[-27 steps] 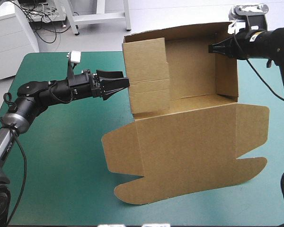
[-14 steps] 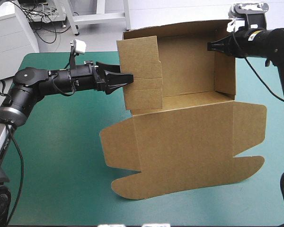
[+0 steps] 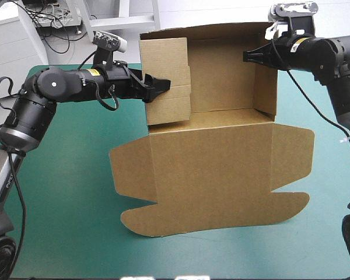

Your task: Fold the box

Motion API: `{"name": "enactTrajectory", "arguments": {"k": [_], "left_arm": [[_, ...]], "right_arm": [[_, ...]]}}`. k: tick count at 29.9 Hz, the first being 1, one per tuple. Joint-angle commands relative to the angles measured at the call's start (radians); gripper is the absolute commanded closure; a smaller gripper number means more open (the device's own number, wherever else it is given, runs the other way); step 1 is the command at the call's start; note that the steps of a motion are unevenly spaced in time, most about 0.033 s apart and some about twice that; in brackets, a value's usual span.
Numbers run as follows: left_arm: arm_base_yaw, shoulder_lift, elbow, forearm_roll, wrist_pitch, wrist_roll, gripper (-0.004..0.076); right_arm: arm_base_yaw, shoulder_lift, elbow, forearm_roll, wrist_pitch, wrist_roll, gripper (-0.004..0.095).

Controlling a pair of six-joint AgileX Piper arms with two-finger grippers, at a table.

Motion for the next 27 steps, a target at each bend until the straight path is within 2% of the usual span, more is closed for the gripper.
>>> {"name": "enactTrajectory", "arguments": {"k": [1, 7, 16, 23, 27], "left_arm": [[-0.039, -0.033, -0.08, 0.154, -0.05, -0.154, 0.0117], [-0.088, -0.02, -0.102, 0.378, -0.032, -0.318, 0.0119], [-0.15, -0.009, -0.136, 0.539, -0.025, -0.424, 0.0167], [-0.189, 0.025, -0.185, 0.719, 0.07, -0.529, 0.017], [-0.207, 0.04, -0.192, 0.81, 0.073, -0.587, 0.0192]], "right_arm": [[0.009, -0.037, -0.032, 0.048, -0.073, 0.014, 0.0924], [0.009, -0.037, -0.032, 0.03, -0.075, 0.059, 0.0923], [0.037, -0.029, -0.032, -0.017, -0.073, 0.109, 0.0923], [0.047, -0.004, -0.032, -0.026, -0.074, 0.141, 0.0924], [0.047, 0.01, -0.032, -0.026, -0.074, 0.144, 0.0924]]}}
